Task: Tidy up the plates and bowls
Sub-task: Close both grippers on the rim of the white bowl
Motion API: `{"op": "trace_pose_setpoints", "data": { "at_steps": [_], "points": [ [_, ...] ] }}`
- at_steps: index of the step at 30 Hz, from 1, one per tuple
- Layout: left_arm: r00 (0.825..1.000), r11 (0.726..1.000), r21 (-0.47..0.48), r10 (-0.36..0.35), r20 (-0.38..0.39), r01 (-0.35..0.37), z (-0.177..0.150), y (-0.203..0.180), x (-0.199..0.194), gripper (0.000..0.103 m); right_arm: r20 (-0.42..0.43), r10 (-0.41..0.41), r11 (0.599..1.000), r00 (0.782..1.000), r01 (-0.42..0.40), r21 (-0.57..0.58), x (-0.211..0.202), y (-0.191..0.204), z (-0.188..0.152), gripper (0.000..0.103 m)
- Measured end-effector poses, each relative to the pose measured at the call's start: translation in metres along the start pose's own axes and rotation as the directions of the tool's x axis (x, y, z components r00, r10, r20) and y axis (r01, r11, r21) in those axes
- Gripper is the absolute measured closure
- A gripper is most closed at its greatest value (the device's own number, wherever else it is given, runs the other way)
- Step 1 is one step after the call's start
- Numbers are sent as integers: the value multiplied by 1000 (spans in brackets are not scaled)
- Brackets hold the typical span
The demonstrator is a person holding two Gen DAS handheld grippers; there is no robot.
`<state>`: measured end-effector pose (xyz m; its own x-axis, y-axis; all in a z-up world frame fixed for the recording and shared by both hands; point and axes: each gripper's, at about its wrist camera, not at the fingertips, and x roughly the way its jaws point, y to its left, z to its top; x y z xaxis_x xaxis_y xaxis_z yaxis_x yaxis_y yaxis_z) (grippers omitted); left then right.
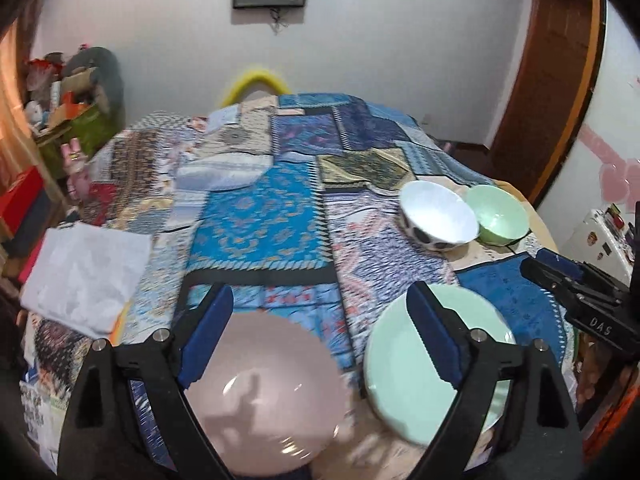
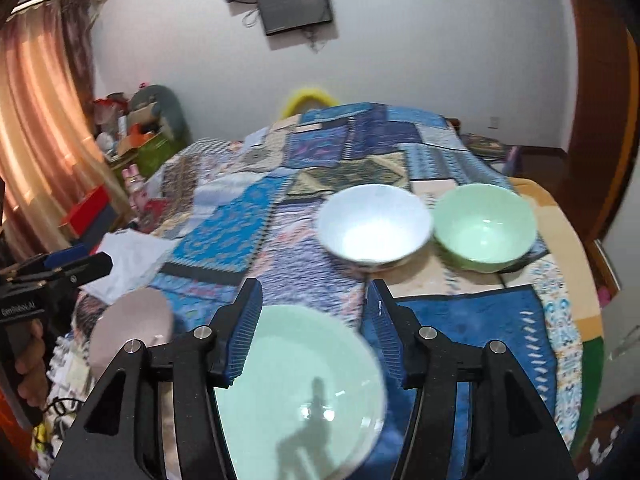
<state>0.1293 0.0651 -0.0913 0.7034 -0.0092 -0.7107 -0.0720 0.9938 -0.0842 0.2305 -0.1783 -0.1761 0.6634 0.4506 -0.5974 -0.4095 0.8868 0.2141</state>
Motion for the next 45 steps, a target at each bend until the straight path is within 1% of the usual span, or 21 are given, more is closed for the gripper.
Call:
{"op": "trace_pose_setpoints", "data": {
  "at_steps": [6, 12, 14, 16, 18, 21, 23, 25, 29, 32, 34, 36, 38, 40, 43, 44, 45],
  "points": [
    [1000, 999, 38, -21, -22, 22, 29, -28, 38, 14, -26, -35, 998, 999, 36, 46, 23, -35, 7, 52],
    [996, 997, 69, -38, -84, 44, 46, -51, 90, 14, -91, -40, 994, 995, 49, 100, 64, -61, 15, 52],
    [994, 996, 80, -42, -104, 50, 49, -57, 106, 14, -112, -41, 991, 993, 55, 119, 76, -67, 16, 55],
    [992, 994, 92, -43, -116, 54, 51, -60, 117, 14, -133, -39, 990, 990, 57, 131, 89, -72, 19, 62],
    [992, 992, 111, -42, -119, 55, 52, -63, 126, 14, -153, -44, 987, 987, 67, 149, 99, -79, 21, 64],
    [991, 989, 136, -37, -130, 54, 52, -66, 140, 14, -188, -26, 982, 982, 60, 178, 115, -84, 23, 68],
    [990, 988, 141, -39, -138, 59, 51, -65, 146, 14, -209, -33, 979, 977, 73, 189, 123, -86, 23, 69],
    [988, 988, 142, -43, -145, 64, 52, -64, 152, 14, -217, -34, 976, 975, 80, 203, 129, -88, 21, 72],
    [986, 987, 143, -47, -159, 70, 51, -64, 162, 14, -229, -42, 973, 973, 92, 211, 136, -91, 20, 72],
    [984, 987, 141, -51, -168, 75, 52, -65, 170, 14, -226, -46, 978, 973, 90, 189, 140, -92, 24, 77],
    [984, 987, 137, -56, -172, 80, 53, -66, 174, 14, -226, -34, 984, 974, 72, 162, 143, -90, 25, 79],
    [983, 988, 132, -57, -175, 81, 54, -68, 179, 14, -225, -19, 990, 974, 50, 131, 145, -85, 26, 79],
    [982, 989, 125, -54, -180, 77, 54, -69, 184, 14, -226, 6, 994, 974, 18, 104, 145, -79, 25, 79],
    [981, 991, 116, -48, -190, 71, 55, -69, 190, 14, -234, 50, 995, 971, -29, 91, 144, -73, 24, 79],
    [977, 995, 94, -14, -212, 34, 53, -66, 199, 14, -247, 90, 995, 965, -74, 72, 144, -66, 23, 79],
    [975, 996, 90, -6, -223, 27, 53, -65, 203, 16, -250, 95, 995, 963, -82, 59, 143, -62, 22, 79],
    [972, 996, 88, -3, -234, 25, 52, -64, 206, 21, -255, 100, 995, 962, -90, 48, 142, -60, 21, 79]
  ]
}}
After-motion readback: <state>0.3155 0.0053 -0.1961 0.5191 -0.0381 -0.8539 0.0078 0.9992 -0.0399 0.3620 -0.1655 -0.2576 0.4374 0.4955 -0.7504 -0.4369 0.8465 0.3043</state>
